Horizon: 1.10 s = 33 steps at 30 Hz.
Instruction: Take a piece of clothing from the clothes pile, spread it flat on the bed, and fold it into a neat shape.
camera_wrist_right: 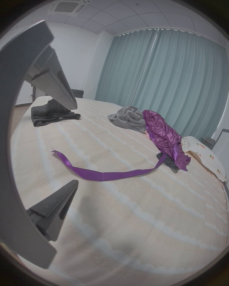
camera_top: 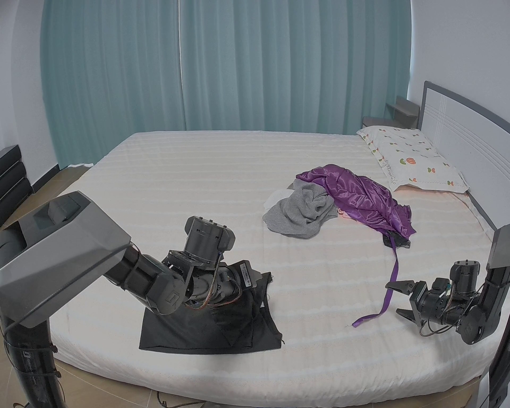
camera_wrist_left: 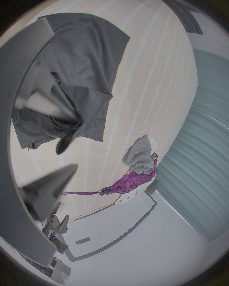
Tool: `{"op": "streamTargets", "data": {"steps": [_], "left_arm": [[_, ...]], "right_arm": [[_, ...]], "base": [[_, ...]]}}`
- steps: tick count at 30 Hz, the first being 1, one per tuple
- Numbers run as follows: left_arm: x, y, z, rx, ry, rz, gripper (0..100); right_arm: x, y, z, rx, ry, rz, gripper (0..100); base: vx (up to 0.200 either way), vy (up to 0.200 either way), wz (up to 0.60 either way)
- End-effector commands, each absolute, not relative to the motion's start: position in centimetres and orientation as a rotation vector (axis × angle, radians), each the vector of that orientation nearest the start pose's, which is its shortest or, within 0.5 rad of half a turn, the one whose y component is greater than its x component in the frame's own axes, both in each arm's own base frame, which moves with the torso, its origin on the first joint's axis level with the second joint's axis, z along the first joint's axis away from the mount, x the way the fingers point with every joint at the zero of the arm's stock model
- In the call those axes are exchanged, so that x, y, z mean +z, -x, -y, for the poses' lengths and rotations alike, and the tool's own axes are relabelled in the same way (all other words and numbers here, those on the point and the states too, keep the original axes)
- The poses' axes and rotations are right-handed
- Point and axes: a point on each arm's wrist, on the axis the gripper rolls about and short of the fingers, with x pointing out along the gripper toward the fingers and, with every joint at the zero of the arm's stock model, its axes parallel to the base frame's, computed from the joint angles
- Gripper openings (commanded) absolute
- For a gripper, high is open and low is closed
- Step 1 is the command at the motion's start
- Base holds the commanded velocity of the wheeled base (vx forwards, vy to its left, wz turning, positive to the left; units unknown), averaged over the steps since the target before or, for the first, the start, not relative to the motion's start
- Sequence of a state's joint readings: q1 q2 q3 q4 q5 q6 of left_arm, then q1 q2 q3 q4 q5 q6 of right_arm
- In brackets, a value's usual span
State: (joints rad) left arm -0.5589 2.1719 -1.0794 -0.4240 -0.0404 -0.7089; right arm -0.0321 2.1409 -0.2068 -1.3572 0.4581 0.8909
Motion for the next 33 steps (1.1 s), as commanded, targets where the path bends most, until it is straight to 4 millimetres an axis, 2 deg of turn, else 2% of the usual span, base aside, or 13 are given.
{"op": "streamTargets", "data": {"steps": [1,4,8,9,11,12,14,15,17,26,33], "left_arm": [[5.9,-33.7,21.2,-0.303,0.504,-0.838,100],[6.5,-33.2,20.9,-0.294,0.537,-0.834,100],[7.6,-32.2,19.4,-0.277,0.570,-0.831,100],[8.3,-31.8,18.1,-0.255,0.604,-0.818,100],[8.6,-31.6,17.2,-0.239,0.630,-0.812,100],[8.7,-31.3,16.2,-0.219,0.664,-0.812,100],[8.4,-30.7,14.8,-0.203,0.701,-0.823,100],[8.4,-30.7,14.8,-0.203,0.701,-0.823,100],[7.5,-29.5,13.0,-0.185,0.727,-0.821,100],[5.1,-26.8,11.4,-0.120,0.848,-0.853,100],[3.9,-25.3,10.2,-0.096,0.861,-0.879,100]], "right_arm": [[0.7,-25.4,-0.2,0.135,-0.995,-0.722,100],[0.7,-25.4,-0.2,0.135,-0.995,-0.720,100],[0.6,-25.4,-0.2,0.135,-0.994,-0.725,100],[0.6,-25.3,-0.2,0.133,-0.993,-0.729,100],[0.6,-25.2,-0.3,0.134,-0.990,-0.732,100],[0.6,-25.2,-0.3,0.136,-0.989,-0.732,100],[0.6,-25.1,-0.4,0.138,-0.988,-0.734,100],[0.6,-25.1,-0.4,0.138,-0.988,-0.734,100],[0.5,-25.1,-0.4,0.135,-0.988,-0.740,100],[0.4,-24.8,-0.6,0.141,-0.987,-0.747,100],[0.4,-24.4,-0.8,0.155,-0.981,-0.739,100]], "base": [[0.000,0.000,0.00],[0.000,0.000,0.00],[0.000,0.000,0.00],[0.000,0.000,0.00],[0.000,0.000,0.00],[0.000,0.000,0.00],[0.000,0.000,0.00],[0.000,0.000,0.00],[0.000,0.000,0.00],[0.000,0.000,0.00],[-0.171,0.000,0.00]]}}
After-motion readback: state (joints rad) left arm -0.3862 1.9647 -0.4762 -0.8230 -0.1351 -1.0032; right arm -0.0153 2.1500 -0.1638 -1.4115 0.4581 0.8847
